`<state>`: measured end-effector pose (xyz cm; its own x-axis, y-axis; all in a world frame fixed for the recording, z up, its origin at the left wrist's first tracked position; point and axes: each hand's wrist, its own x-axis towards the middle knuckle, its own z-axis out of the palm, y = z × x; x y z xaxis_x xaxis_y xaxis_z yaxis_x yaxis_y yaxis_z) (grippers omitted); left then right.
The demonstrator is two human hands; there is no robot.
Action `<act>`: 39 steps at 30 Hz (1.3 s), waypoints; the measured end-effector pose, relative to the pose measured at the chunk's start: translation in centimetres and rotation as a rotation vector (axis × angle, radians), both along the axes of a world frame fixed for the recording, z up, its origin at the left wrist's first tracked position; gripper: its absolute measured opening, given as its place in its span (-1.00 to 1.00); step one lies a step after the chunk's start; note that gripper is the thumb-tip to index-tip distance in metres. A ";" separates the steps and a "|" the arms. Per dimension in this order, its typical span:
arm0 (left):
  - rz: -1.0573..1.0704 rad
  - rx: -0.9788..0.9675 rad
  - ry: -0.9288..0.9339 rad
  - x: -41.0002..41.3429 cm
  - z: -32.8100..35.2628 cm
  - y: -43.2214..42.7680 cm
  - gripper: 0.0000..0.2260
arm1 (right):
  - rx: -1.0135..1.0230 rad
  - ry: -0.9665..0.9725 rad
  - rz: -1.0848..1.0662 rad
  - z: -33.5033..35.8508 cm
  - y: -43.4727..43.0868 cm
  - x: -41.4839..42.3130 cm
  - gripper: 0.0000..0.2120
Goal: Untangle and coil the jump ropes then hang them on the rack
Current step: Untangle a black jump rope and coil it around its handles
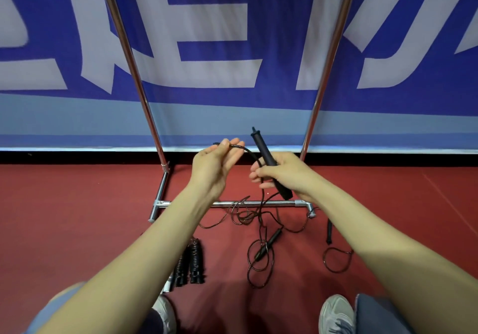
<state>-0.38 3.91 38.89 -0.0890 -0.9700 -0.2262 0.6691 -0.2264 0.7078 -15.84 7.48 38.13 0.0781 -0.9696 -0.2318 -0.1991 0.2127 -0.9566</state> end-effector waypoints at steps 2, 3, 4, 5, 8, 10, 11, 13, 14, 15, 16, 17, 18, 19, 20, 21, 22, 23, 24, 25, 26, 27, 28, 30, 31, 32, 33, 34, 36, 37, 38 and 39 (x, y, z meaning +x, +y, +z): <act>-0.049 0.031 -0.099 -0.5 -0.7 0.1 -0.86 | -0.074 -0.001 -0.083 0.4 0.0 0.1 -0.92; -0.117 0.038 -0.204 -0.7 -1.2 0.4 -0.84 | -0.094 -0.046 -0.107 0.7 0.0 0.1 -0.91; -0.221 0.021 -0.350 -1.0 -1.7 0.9 -0.80 | -0.110 -0.106 -0.122 1.1 0.0 0.0 -0.90; -0.361 -0.021 -0.508 -1.2 -2.4 1.5 -0.75 | -0.126 -0.163 -0.131 1.5 0.0 -0.1 -0.89; -0.747 -0.188 -0.777 -1.4 -4.3 3.3 -0.68 | -0.169 -0.244 -0.140 2.3 0.0 -0.5 -0.89; -0.770 -0.235 -0.841 -1.4 -5.2 3.6 -0.77 | -0.184 -0.264 -0.138 2.5 0.1 -0.8 -0.86; -0.711 -0.242 -0.874 -1.2 -5.3 3.5 -0.82 | -0.185 -0.279 -0.135 2.6 0.1 -0.8 -0.84; -0.505 -0.181 -0.827 -1.0 -5.2 3.0 -0.84 | -0.160 -0.306 -0.134 2.5 -0.1 -0.9 -0.78; -0.410 -0.143 -0.736 -1.0 -4.8 2.7 -0.85 | -0.131 -0.298 -0.133 2.3 -0.3 -0.9 -0.75; -0.336 -0.126 -0.633 -1.0 -4.1 2.3 -0.86 | -0.095 -0.255 -0.120 2.1 -0.5 -1.1 -0.72; -0.284 -0.124 -0.537 -0.9 -3.2 2.0 -0.88 | -0.055 -0.180 -0.082 1.6 -0.5 -1.2 -0.71; -0.243 -0.126 -0.441 -0.8 -2.4 1.6 -0.88 | -0.013 -0.095 -0.020 1.3 -0.5 -1.4 -0.71; -0.207 -0.122 -0.351 -0.6 -1.5 1.3 -0.88 | 0.025 -0.028 0.051 0.9 -0.4 -1.4 -0.71; -0.173 -0.109 -0.264 -0.2 -0.6 1.0 -0.87 | 0.050 0.006 0.112 0.6 -0.2 -1.3 -0.72; -0.143 -0.096 -0.193 0.2 0.1 0.7 -0.86 | 0.056 0.007 0.153 0.5 -0.1 -1.0 -0.74; -0.122 -0.089 -0.140 0.5 0.6 0.5 -0.86 | 0.045 -0.016 0.169 0.5 0.0 -0.7 -0.76; -0.108 -0.086 -0.106 0.7 0.9 0.5 -0.87 | 0.025 -0.048 0.167 0.6 0.1 -0.4 -0.80; -0.100 -0.084 -0.083 0.8 1.0 0.4 -0.88 | -0.004 -0.073 0.156 0.8 0.2 -0.1 -0.84; -0.096 -0.076 -0.063 0.8 1.1 0.5 -0.89 | -0.035 -0.083 0.137 0.9 0.2 0.0 -0.88; -0.092 -0.062 -0.051 0.6 1.1 0.5 -0.89 | -0.068 -0.077 0.109 1.0 0.2 0.1 -0.90; -0.095 -0.040 -0.054 0.4 1.0 0.5 -0.89 | -0.100 -0.066 0.070 1.0 0.2 0.2 -0.91; -0.116 -0.021 -0.092 0.3 0.9 0.6 -0.88 | -0.132 -0.057 0.027 1.0 0.1 0.1 -0.91; -0.166 -0.012 -0.171 0.2 0.7 0.7 -0.87 | -0.162 -0.052 -0.013 1.0 -0.1 0.1 -0.90; -0.325 -0.046 -0.431 -0.1 0.0 1.3 -0.84 | -0.210 -0.049 -0.072 1.1 -0.4 -0.1 -0.90; -0.410 -0.099 -0.576 -0.2 -0.4 1.6 -0.83 | -0.231 -0.043 -0.091 1.1 -0.5 -0.2 -0.91; -0.478 -0.172 -0.713 -0.2 -0.9 2.0 -0.84 | -0.245 -0.035 -0.103 1.1 -0.5 -0.3 -0.91; -0.524 -0.246 -0.825 -0.4 -1.4 2.3 -0.84 | -0.253 -0.032 -0.110 1.1 -0.5 -0.3 -0.91; -0.545 -0.308 -0.910 -0.4 -2.0 2.6 -0.85 | -0.257 -0.033 -0.117 1.1 -0.5 -0.4 -0.91; -0.538 -0.374 -1.062 -0.4 -2.6 2.7 -0.93 | -0.267 -0.051 -0.143 1.1 -0.4 -0.3 -0.90; -0.536 -0.397 -1.174 -0.3 -2.8 2.7 -0.97 | -0.274 -0.071 -0.159 1.2 -0.4 -0.3 -0.90; -0.518 -0.437 -1.345 -0.2 -3.2 2.5 -0.91 | -0.282 -0.091 -0.168 1.2 -0.5 -0.3 -0.91; -0.481 -0.476 -1.520 -0.1 -3.8 2.3 -0.86 | -0.290 -0.095 -0.170 1.3 -0.5 -0.3 -0.91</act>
<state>-0.48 6.22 35.12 -0.3708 -0.9241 -0.0923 -0.7119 0.2190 0.6673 -16.13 6.94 39.43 -0.0817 -0.9951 0.0558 -0.0912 -0.0483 -0.9947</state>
